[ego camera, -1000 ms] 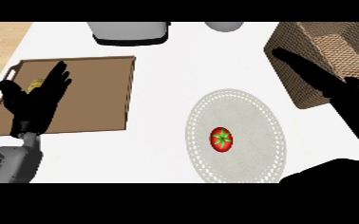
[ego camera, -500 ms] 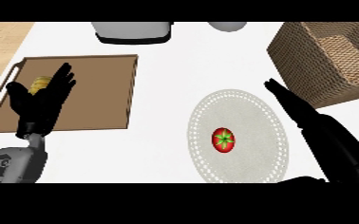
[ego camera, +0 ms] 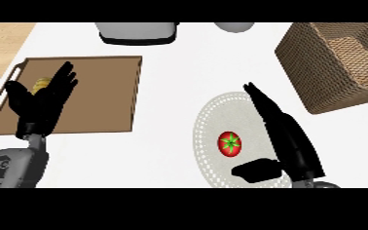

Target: Pick the tomato from the placemat and place it in the basket

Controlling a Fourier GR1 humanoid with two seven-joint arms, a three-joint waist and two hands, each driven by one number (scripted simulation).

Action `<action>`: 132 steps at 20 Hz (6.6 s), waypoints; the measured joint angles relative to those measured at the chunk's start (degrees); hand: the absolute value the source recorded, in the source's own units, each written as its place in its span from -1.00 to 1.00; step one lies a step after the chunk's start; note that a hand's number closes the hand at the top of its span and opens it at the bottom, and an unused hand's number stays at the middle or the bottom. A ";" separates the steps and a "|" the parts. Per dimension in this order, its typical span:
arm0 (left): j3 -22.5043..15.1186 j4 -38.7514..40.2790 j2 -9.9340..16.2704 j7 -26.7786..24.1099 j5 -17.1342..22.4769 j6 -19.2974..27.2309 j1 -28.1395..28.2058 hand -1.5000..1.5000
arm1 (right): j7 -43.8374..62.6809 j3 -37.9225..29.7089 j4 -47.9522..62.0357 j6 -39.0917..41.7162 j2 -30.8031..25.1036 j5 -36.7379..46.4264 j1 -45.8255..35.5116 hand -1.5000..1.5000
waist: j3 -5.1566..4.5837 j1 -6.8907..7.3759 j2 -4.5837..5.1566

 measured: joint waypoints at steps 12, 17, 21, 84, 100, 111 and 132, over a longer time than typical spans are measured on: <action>3.09 0.04 -1.66 0.95 -2.26 -2.00 -0.77 0.00 | -2.66 0.56 12.93 1.33 4.45 5.68 -1.13 -1.00 | -0.02 -0.10 -0.04; 3.76 -1.54 -2.74 1.87 -3.59 -2.58 0.46 0.00 | -5.97 -1.01 12.20 2.30 3.61 6.05 1.33 -1.00 | 0.00 -0.14 -0.05; 4.69 -0.18 -3.21 1.06 -4.36 -3.39 -0.23 0.00 | -9.44 -2.52 12.78 2.63 3.61 4.91 2.58 -1.00 | -0.02 -0.19 -0.04; 10.37 -4.16 -5.36 2.22 -7.27 -6.56 3.82 0.00 | -69.46 -25.57 -25.85 2.80 -31.76 -31.36 57.71 1.00 | -0.14 -2.93 -0.45; 8.49 -1.13 -6.42 1.63 -8.61 -6.82 -0.91 0.00 | -40.68 -52.27 -24.98 3.47 -37.35 -53.96 39.65 1.00 | -0.20 0.61 0.30; 7.95 -0.65 -6.86 2.66 -8.99 -6.86 -2.65 0.00 | -26.55 -45.51 -6.02 -3.85 -48.17 -55.73 14.32 1.00 | -0.08 1.58 0.39; 8.43 -0.78 -7.47 2.03 -9.34 -6.86 -1.68 0.00 | -42.04 -29.94 44.50 -2.66 -36.35 -38.16 -20.06 -1.00 | -0.01 1.12 0.22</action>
